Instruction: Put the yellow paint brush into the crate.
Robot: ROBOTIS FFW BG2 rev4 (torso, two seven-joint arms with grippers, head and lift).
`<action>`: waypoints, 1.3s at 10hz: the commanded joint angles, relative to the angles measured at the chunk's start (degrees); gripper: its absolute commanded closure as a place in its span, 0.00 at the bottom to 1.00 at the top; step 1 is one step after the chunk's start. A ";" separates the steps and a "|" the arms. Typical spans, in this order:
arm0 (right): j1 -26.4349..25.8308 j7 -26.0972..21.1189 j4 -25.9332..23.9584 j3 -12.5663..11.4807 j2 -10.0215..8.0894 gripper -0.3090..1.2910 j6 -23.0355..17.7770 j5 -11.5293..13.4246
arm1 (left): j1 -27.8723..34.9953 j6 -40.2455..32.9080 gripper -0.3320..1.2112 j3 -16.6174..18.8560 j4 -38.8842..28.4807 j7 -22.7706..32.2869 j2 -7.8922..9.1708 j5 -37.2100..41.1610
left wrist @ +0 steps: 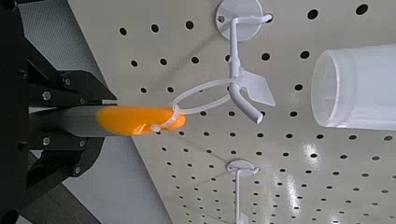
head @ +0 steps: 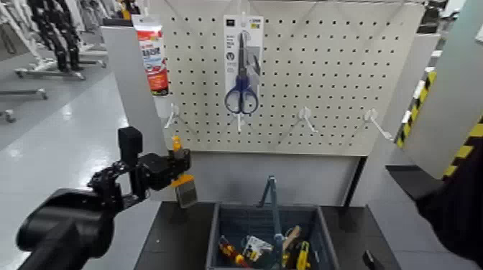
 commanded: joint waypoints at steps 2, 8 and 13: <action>0.09 -0.09 0.00 -0.08 -0.01 0.28 0.06 -0.02 | 4.96 3.90 0.96 2.48 -7.75 0.09 0.37 -0.26; 0.17 -0.09 -0.09 -0.26 0.08 0.28 0.06 -0.19 | 15.85 12.51 0.96 9.68 -30.60 3.07 -1.21 -1.49; 0.17 -0.09 0.00 -0.17 0.25 0.28 -0.03 -0.28 | 17.00 11.55 0.96 6.70 -31.48 4.22 -2.09 11.51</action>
